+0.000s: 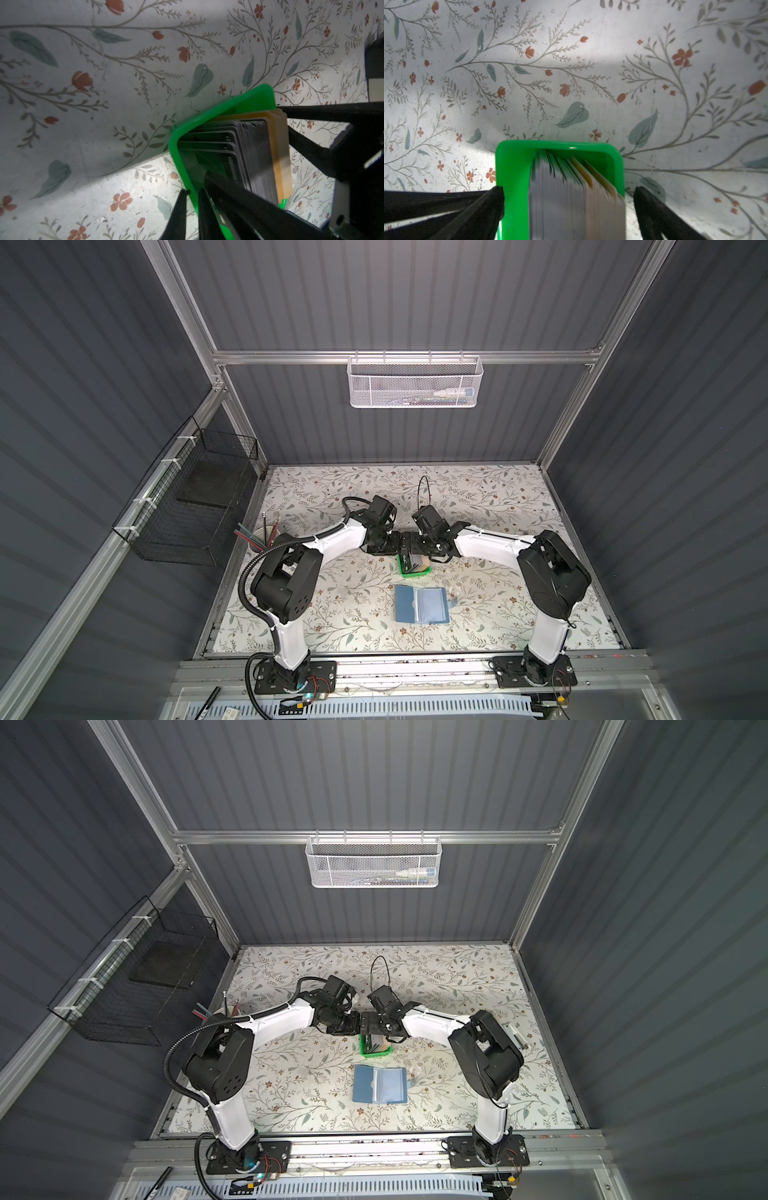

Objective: Put the credit cards into the card holder

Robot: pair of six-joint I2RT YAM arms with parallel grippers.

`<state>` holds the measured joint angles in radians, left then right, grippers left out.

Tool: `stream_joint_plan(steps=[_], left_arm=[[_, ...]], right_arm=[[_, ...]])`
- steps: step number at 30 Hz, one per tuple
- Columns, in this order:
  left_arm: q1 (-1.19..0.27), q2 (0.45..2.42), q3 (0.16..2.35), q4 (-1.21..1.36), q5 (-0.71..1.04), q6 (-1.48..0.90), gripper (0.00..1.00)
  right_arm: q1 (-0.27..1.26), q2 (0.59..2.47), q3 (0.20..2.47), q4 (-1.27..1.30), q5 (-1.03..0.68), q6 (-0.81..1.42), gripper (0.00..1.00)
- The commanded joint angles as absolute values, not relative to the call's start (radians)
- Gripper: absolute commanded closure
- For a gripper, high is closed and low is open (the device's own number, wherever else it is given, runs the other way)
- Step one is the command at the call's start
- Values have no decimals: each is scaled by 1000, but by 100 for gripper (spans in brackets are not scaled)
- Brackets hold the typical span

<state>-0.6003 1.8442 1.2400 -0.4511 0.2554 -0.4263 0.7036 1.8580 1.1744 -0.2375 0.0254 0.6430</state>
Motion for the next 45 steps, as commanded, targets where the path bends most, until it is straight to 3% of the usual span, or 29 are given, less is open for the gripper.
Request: stream_joint_plan(steps=[1, 27, 45], left_arm=[[-596, 1860, 1259, -465, 278, -431, 86], [-597, 1862, 1265, -469, 279, -427, 86], [-600, 1795, 1243, -385, 435, -399, 83]], right_arm=[[699, 1858, 1168, -275, 58, 647, 1], [701, 1711, 1017, -245, 77, 677, 1], [703, 1677, 983, -239, 72, 687, 1]])
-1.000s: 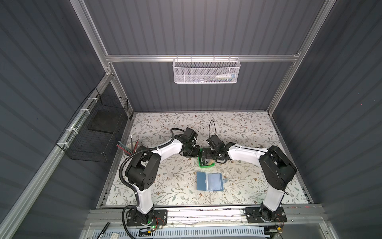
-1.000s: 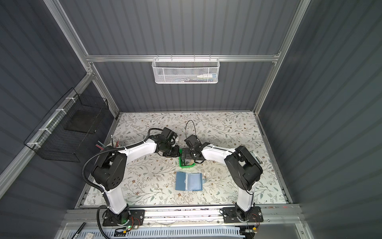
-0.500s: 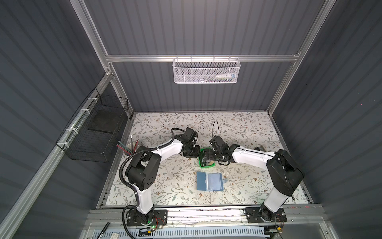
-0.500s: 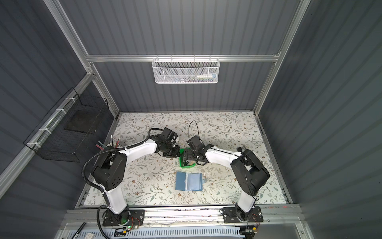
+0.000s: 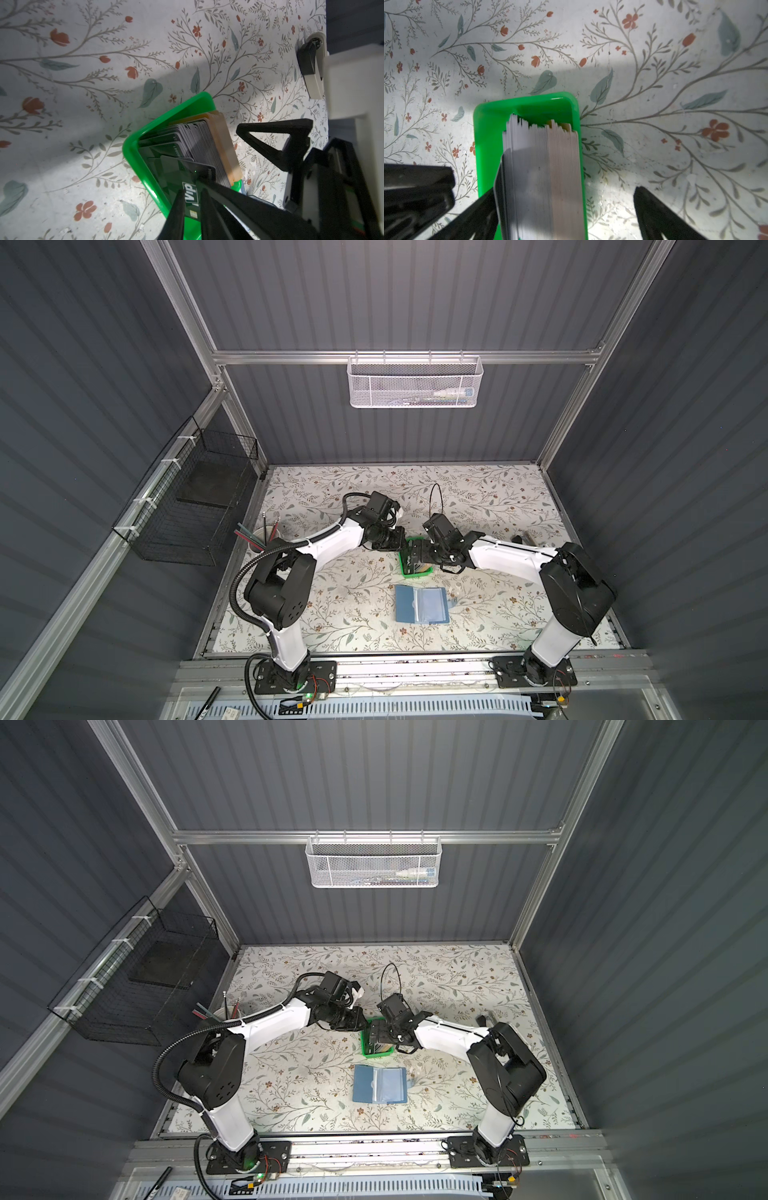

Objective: Put the credit cards into the card holder

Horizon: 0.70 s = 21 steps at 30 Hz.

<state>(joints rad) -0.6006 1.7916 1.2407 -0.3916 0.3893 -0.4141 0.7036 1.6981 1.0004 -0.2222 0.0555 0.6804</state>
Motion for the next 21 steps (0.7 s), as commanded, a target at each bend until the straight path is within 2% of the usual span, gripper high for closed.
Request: stream_joint_plan(steps=[1, 21], left_arm=[[-601, 1801, 1243, -384, 440, -400, 83], [-619, 1906, 1259, -403, 471, -421, 84]], right_arm=[[702, 1677, 983, -239, 72, 686, 1], [704, 1675, 984, -240, 74, 691, 1]])
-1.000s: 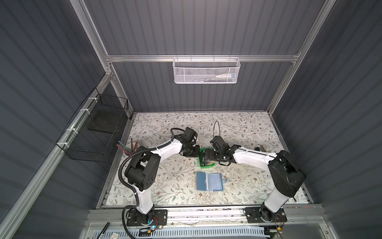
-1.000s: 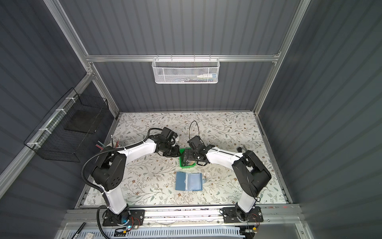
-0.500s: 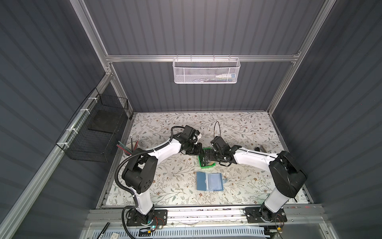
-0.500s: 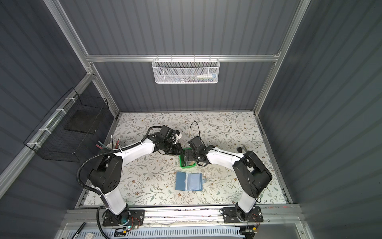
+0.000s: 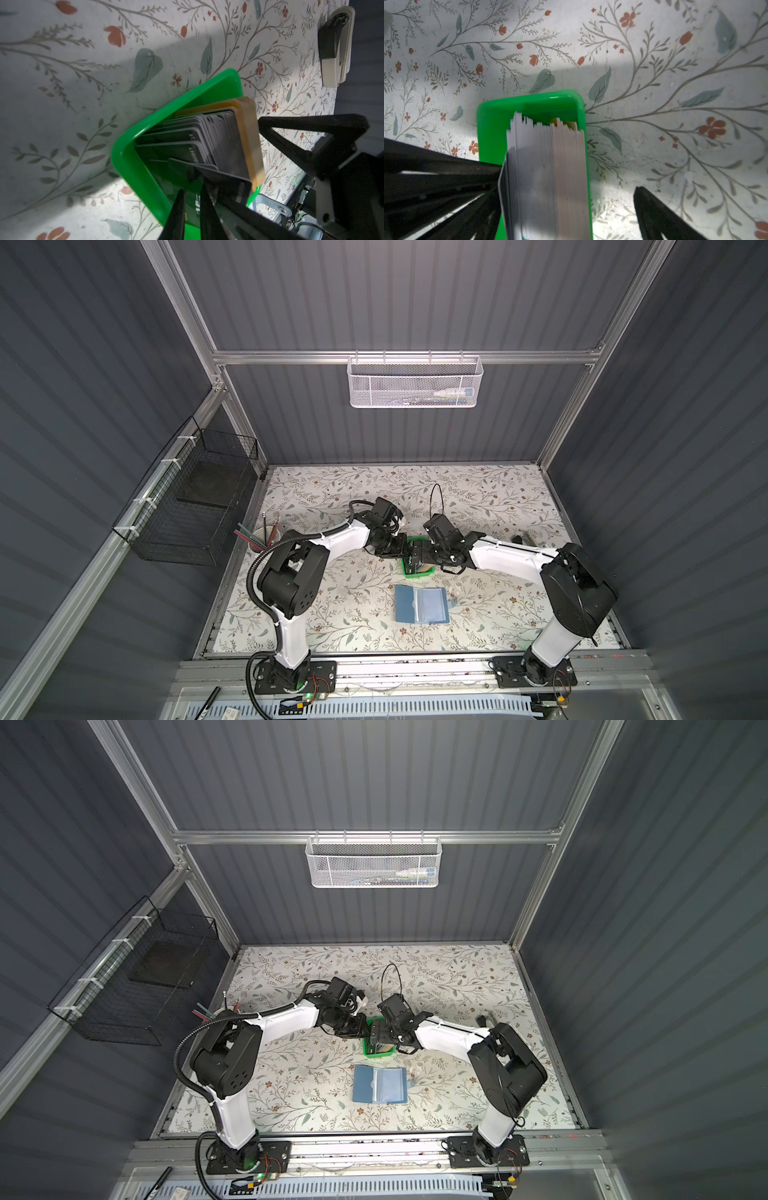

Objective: Put the credit cards into the card holder

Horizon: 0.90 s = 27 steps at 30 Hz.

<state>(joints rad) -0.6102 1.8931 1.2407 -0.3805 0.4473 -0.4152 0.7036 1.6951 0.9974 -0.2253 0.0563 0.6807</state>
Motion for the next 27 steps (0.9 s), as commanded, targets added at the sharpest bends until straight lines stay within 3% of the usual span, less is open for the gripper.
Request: stream_joint_plan(steps=[1, 21, 23, 27], left_arm=[[-620, 1909, 1261, -404, 470, -422, 84], [-630, 1930, 1262, -409, 453, -425, 83], [-633, 1930, 1261, -409, 452, -425, 83], [-634, 1930, 1263, -410, 448, -423, 84]], right_arm=[[705, 1675, 986, -239, 72, 692, 1], [727, 1549, 966, -276, 68, 709, 2], [728, 1536, 965, -276, 58, 712, 5], [729, 1524, 968, -268, 47, 710, 27]])
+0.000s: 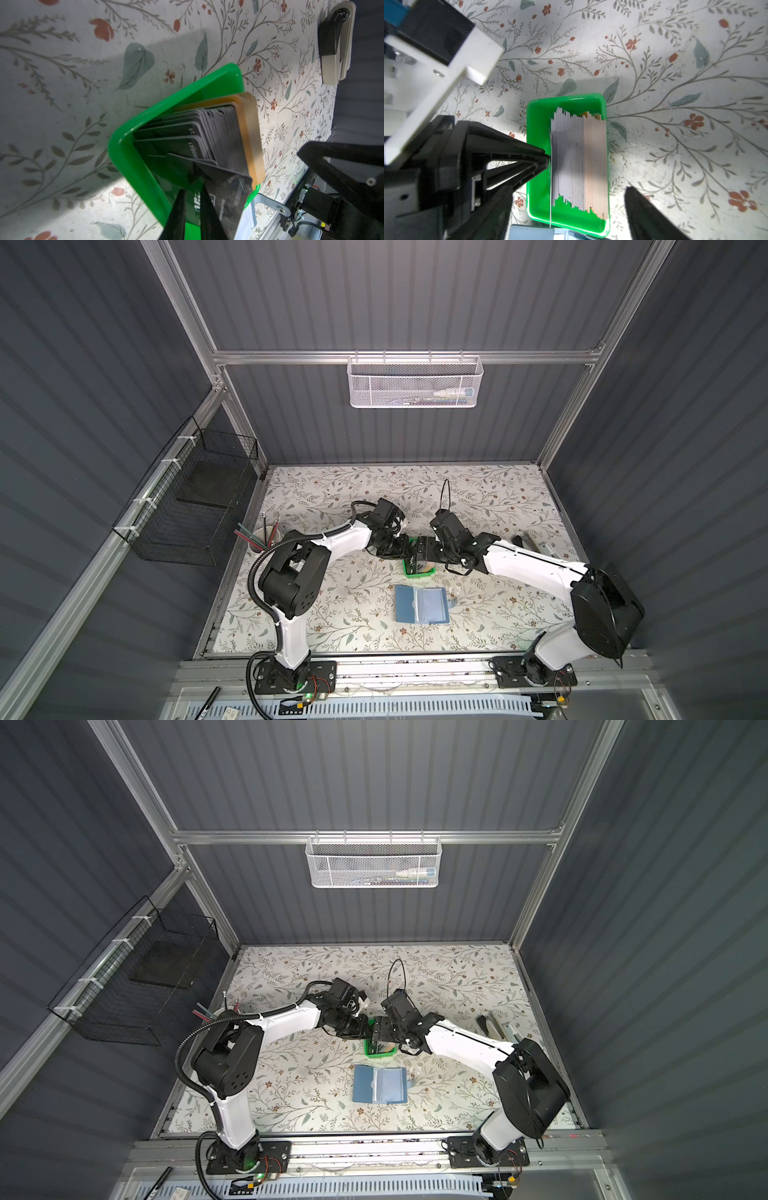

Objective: Put the credit cards into the card holder

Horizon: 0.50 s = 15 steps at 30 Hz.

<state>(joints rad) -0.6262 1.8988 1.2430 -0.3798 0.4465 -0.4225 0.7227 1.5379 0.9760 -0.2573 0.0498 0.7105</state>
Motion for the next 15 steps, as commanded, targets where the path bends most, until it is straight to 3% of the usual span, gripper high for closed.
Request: stream_joint_plan(steps=[1, 6, 15], left_arm=[[-635, 1930, 1263, -411, 447, -423, 83], [-635, 1929, 1264, -414, 442, -422, 84], [-635, 1921, 1266, -417, 437, -422, 83]], right_arm=[[729, 1529, 973, -267, 45, 708, 32], [730, 1565, 1007, -263, 23, 697, 58], [730, 1631, 1065, -253, 6, 683, 72]])
